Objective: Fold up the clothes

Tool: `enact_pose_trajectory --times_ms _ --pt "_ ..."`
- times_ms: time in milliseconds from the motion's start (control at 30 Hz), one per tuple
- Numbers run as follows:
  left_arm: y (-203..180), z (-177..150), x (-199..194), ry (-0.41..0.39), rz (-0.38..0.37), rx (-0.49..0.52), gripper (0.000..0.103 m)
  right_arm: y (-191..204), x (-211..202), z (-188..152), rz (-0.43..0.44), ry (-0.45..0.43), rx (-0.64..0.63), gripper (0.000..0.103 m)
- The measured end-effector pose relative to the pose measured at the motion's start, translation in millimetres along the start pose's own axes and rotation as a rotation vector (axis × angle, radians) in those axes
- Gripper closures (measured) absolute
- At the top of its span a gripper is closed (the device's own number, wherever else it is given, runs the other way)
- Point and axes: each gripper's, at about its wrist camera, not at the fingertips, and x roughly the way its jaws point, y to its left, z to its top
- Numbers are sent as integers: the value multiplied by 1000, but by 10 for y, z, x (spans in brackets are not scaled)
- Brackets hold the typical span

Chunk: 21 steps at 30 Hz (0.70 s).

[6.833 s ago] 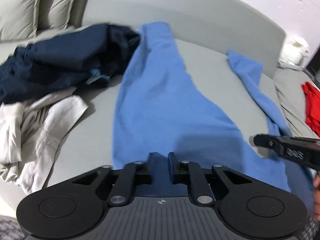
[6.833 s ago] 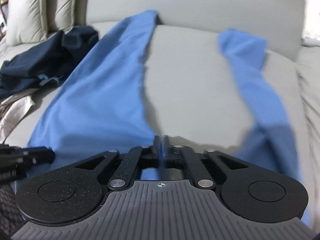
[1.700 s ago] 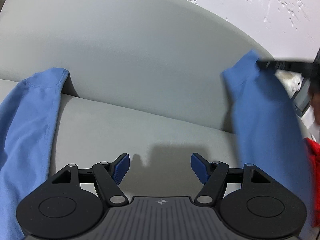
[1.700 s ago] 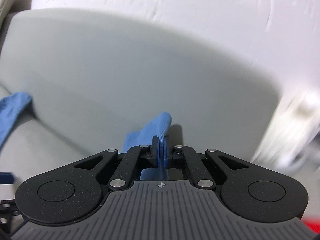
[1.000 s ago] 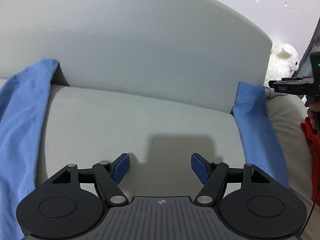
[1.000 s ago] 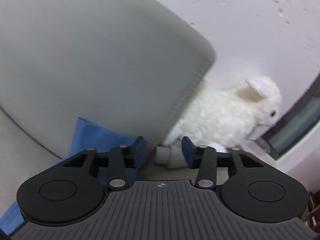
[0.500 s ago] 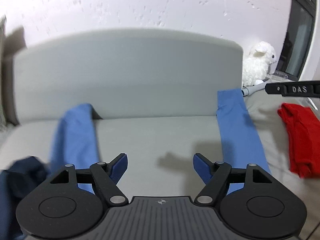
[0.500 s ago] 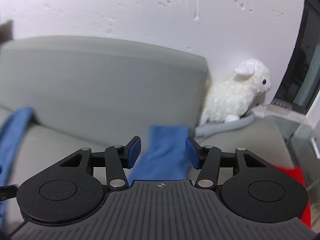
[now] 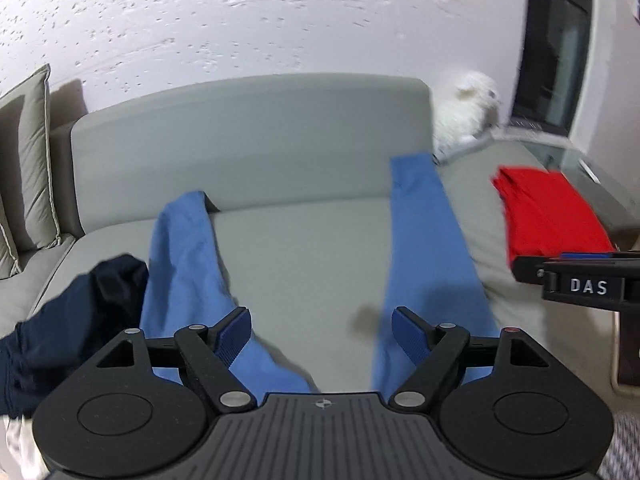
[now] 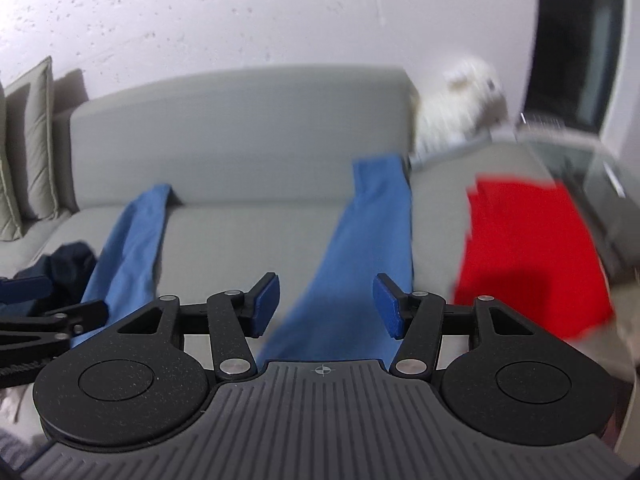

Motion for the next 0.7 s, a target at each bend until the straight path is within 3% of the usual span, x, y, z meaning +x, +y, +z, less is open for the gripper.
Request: enact_pose_trajectory --times_ms 233,433,500,567,700 --pt "-212 -501 -359 83 -3 55 24 -98 -392 -601 16 71 -9 42" --pt "-95 -894 -483 210 30 53 21 -28 -623 -1081 102 183 -27 41" --pt "52 -1080 -476 294 38 17 21 21 -654 -1218 138 242 -40 34" --pt "259 -1240 -461 354 61 -67 21 78 -678 -1333 166 275 -82 34" --pt "509 -1426 -422 386 118 -180 22 165 -667 -1481 157 287 -176 34"
